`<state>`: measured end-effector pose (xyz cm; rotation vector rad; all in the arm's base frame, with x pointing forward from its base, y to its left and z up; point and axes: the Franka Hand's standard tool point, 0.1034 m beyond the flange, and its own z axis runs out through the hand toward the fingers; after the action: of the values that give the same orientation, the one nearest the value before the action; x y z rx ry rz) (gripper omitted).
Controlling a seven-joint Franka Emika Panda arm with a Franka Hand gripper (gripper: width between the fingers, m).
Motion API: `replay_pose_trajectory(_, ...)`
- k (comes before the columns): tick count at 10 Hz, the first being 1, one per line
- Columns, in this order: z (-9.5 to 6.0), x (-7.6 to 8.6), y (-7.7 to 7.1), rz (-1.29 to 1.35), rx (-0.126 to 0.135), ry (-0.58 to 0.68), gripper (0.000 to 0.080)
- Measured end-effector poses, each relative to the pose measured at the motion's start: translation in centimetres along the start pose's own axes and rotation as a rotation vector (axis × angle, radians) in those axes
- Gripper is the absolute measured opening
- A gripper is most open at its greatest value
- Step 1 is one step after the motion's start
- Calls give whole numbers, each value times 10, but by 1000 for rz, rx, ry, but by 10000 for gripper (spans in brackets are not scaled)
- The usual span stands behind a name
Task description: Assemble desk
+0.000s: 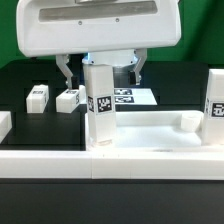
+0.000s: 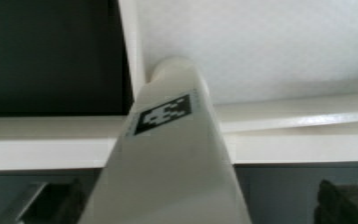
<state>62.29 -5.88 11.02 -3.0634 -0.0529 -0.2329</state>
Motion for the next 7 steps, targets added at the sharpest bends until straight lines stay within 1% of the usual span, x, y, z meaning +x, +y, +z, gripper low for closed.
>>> replay_pose_trajectory(1,0,0,1,-77,-1,1,649)
replay_pose_trajectory(2,1,-2,2,-139,-2,-1,513)
replay_pose_trajectory(3,1,-2,2,-140,-2,-1,513)
replay_pose_trajectory(4,1,-2,2,-140,-2,-1,356)
replay_pose_trajectory(5,1,-2,2,-140,-2,-1,288)
replay_pose_trajectory(7,1,-2,2,-132,-1,-1,288)
